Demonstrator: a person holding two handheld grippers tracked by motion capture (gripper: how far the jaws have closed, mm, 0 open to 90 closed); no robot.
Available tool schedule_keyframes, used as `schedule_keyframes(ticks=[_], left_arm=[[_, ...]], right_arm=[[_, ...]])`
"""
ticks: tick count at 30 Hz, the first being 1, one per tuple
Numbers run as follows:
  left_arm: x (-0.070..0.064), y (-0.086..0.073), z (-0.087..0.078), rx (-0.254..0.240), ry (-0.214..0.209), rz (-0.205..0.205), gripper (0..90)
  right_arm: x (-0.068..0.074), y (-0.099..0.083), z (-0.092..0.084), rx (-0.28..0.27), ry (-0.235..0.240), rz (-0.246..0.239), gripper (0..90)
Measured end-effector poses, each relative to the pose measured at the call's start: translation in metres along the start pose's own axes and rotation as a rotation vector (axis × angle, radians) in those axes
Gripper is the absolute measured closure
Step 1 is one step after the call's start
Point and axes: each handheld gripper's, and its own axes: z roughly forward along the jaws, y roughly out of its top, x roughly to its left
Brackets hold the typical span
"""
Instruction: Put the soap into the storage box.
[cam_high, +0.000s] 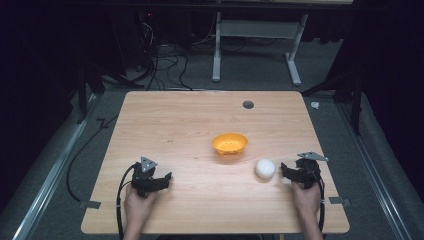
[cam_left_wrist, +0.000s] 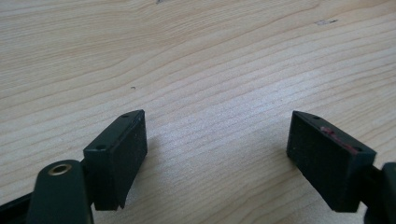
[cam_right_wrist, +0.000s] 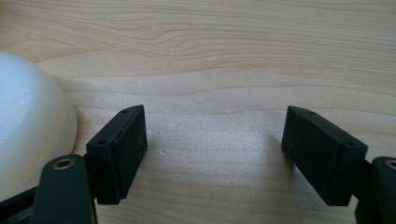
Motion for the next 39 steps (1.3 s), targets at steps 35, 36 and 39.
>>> schedule_keyframes(ticks=[35,36,39], left_arm=[[0.0,-0.0001,0.0,-0.001,-0.002,-0.002,20.5],[0.0,-0.0001,0.0,-0.001,-0.003,-0.002,20.5],[0.0,0.0,-0.0001,0.0,-0.003,-0.001,20.5]], right_arm=[[-0.0054,-0.0002,-0.0013,-0.013,0.033,0.036,25.0],[-0.0064,-0.0005,-0.002,-0.015,0.042,0.044,24.9],[-0.0077,-0.0014,-0.006,-0.023,0.063,0.051,24.8]])
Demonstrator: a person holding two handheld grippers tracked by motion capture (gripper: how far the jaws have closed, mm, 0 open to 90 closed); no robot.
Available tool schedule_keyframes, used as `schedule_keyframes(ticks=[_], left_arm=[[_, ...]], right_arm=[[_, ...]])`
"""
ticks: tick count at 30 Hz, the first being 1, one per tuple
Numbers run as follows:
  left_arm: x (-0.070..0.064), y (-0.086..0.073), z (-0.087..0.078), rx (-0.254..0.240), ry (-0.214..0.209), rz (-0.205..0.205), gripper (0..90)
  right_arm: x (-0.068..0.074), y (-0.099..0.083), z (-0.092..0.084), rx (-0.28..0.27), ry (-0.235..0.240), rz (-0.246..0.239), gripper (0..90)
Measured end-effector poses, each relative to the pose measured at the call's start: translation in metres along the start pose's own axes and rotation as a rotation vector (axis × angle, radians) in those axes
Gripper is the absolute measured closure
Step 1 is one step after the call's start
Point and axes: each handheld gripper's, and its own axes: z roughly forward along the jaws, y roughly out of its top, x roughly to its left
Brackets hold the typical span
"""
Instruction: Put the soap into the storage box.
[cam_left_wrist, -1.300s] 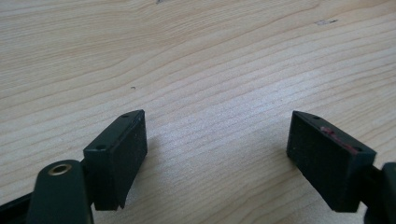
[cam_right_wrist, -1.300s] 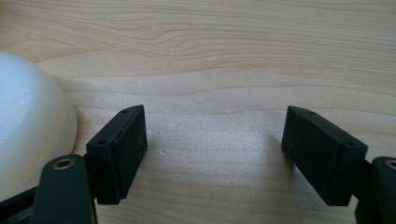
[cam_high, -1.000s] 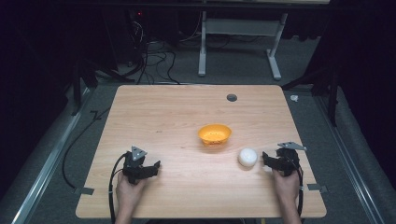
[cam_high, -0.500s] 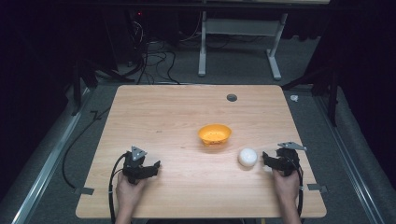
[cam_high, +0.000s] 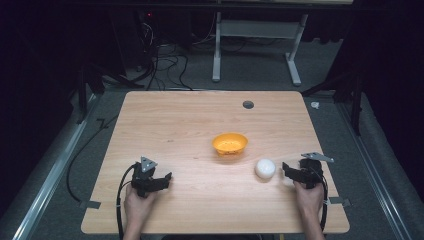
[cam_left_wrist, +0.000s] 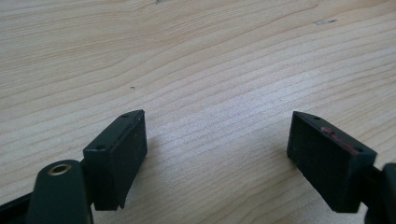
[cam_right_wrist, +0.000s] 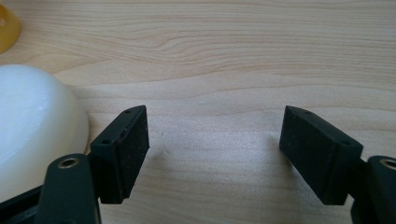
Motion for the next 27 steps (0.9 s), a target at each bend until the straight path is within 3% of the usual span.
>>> schedule_keyframes(ticks=[8,16,27], left_arm=[[0.0,0.0,0.0,-0.002,0.002,0.001,20.4],[0.0,0.0,0.0,-0.002,0.003,0.0,20.4],[0.0,0.0,0.0,-0.002,0.003,0.0,20.5]], right_arm=[[0.002,-0.004,-0.01,-0.025,0.042,0.002,25.2],[0.01,-0.009,-0.021,-0.046,0.079,-0.038,25.7],[0.033,-0.019,-0.032,-0.03,0.124,-0.09,25.7]])
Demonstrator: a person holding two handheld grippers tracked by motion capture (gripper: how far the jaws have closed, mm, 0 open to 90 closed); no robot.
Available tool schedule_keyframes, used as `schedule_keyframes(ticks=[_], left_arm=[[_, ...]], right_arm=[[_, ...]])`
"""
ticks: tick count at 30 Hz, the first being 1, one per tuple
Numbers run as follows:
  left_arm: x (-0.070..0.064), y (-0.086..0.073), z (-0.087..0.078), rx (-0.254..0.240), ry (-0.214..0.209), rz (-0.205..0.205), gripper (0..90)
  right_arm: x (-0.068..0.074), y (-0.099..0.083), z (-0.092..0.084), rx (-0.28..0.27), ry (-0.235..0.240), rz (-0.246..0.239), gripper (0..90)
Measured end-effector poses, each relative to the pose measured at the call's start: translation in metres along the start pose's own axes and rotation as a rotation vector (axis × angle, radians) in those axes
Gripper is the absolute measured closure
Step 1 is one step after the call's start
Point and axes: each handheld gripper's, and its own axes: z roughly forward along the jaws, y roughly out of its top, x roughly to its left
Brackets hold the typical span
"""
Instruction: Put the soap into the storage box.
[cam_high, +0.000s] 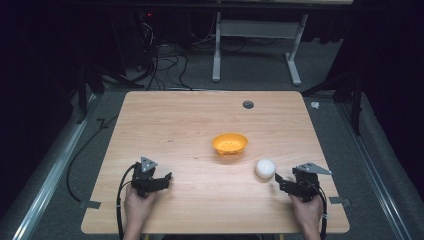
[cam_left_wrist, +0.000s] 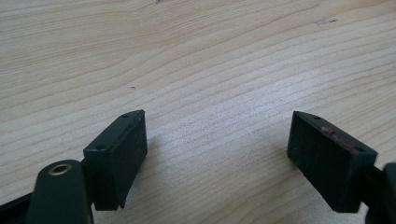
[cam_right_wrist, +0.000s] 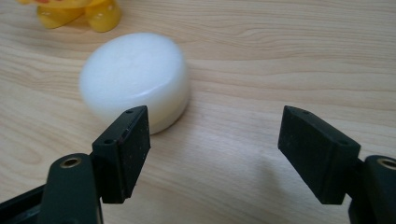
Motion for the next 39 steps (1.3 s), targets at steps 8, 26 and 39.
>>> schedule_keyframes(ticks=[8,26,39], left_arm=[[0.0,0.0,0.0,0.0,0.0,0.0,20.5],[0.0,0.0,0.0,0.0,0.001,0.002,20.5],[0.0,0.0,0.0,0.001,0.001,0.002,20.5]], right_arm=[[0.016,-0.001,0.0,0.009,0.041,-0.043,24.0],[0.031,0.016,0.025,0.063,0.087,-0.104,12.9],[0.034,0.026,0.04,0.073,0.083,-0.113,13.2]])
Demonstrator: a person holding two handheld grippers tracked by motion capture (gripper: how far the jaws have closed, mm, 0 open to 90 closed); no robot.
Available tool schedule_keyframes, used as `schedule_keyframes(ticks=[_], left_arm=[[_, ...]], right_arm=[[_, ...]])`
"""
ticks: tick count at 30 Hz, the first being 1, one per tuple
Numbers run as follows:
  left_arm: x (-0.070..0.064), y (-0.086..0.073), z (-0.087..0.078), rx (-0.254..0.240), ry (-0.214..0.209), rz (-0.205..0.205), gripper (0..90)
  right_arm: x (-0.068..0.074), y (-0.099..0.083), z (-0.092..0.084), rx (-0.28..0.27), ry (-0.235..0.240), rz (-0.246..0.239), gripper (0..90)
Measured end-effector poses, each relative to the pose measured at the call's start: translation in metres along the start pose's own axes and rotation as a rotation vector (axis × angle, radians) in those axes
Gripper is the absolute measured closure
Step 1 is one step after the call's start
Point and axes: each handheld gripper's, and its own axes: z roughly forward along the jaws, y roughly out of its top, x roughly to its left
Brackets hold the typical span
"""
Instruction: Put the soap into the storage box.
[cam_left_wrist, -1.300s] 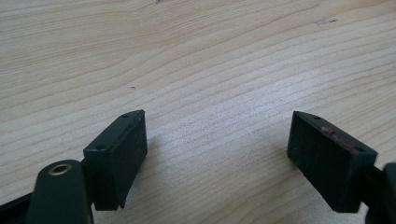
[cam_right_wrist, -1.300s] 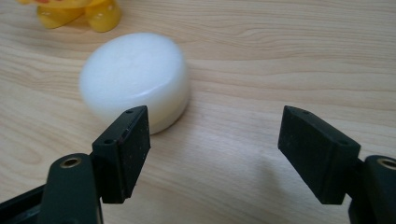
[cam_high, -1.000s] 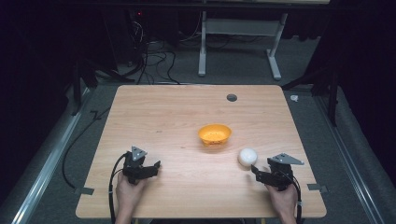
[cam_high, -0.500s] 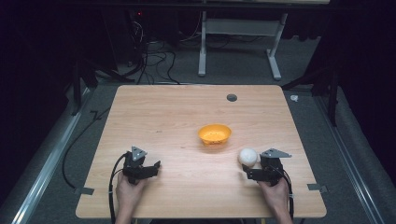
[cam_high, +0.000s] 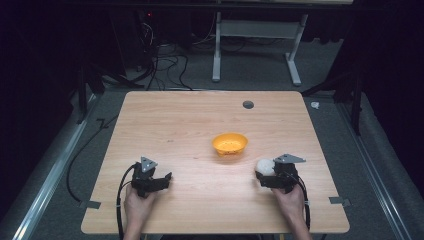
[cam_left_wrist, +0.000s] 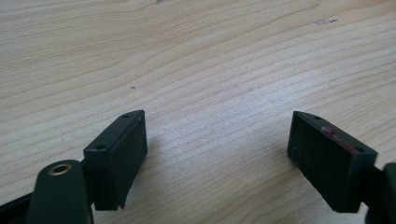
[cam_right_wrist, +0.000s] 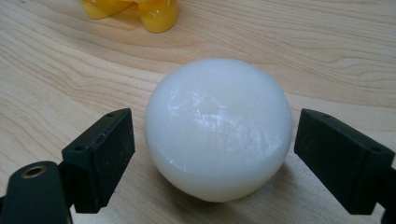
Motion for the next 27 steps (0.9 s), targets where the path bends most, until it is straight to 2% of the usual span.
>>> schedule_keyframes(ticks=[11,16,18,21,27], left_arm=[[0.0,0.0,0.0,0.0,0.0,0.0,20.5],[0.0,0.0,0.0,0.0,0.0,0.0,20.5],[0.0,0.0,0.0,0.0,0.0,0.0,20.5],[0.0,0.0,0.0,0.0,0.0,0.0,20.5],[0.0,0.0,0.0,0.0,0.0,0.0,20.5]], right_arm=[[0.0002,0.0009,0.0087,0.028,0.004,0.001,17.4],[-0.0005,0.001,0.0095,0.018,-0.001,0.004,21.0],[-0.0004,0.001,0.01,0.021,0.01,0.01,22.4],[0.0003,0.0006,0.01,0.02,0.003,-0.001,23.8],[0.0001,-0.0001,0.0098,0.014,0.003,0.001,24.4]])
